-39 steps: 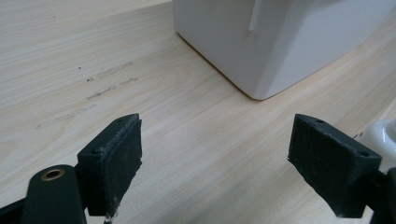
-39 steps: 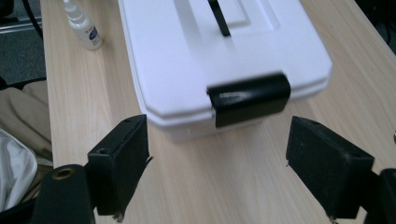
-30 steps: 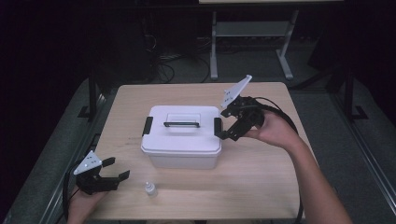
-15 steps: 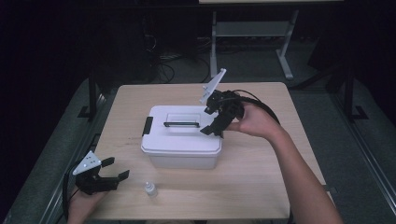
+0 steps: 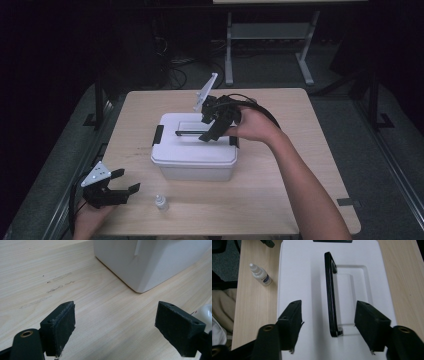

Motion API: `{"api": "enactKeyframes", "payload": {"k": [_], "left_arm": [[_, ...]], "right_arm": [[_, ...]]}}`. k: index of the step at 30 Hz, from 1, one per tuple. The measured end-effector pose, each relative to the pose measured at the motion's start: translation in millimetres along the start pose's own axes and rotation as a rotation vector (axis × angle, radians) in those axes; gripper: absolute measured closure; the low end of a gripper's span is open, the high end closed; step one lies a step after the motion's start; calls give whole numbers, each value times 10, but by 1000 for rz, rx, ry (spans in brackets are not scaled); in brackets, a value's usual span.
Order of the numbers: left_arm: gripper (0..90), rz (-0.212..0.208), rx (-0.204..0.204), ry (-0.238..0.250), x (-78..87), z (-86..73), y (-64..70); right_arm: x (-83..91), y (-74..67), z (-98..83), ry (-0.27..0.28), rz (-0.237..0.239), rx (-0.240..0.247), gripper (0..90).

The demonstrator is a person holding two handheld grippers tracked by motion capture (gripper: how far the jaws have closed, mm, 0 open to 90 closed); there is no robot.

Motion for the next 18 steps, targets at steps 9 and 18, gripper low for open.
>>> {"api": "enactKeyframes", "payload": {"k": [9, 18], "left_arm": [[164, -3, -16, -14, -25, 3, 22], [165, -2, -9, -10, -5, 6, -3]], "right_arm": [[-190, 14, 103, -33, -2, 20, 550], [-306, 90, 141, -49, 5, 0, 653]]}}
Point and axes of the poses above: each handheld gripper's, and its own axes: x roughly backward along the jaws, z roughly out of its top, y roughly to its right, the point moved 3 cm from there along -x, roughly forward along the jaws, and after that the axes turned 8 degrees about -x, right-handed, at the moved point
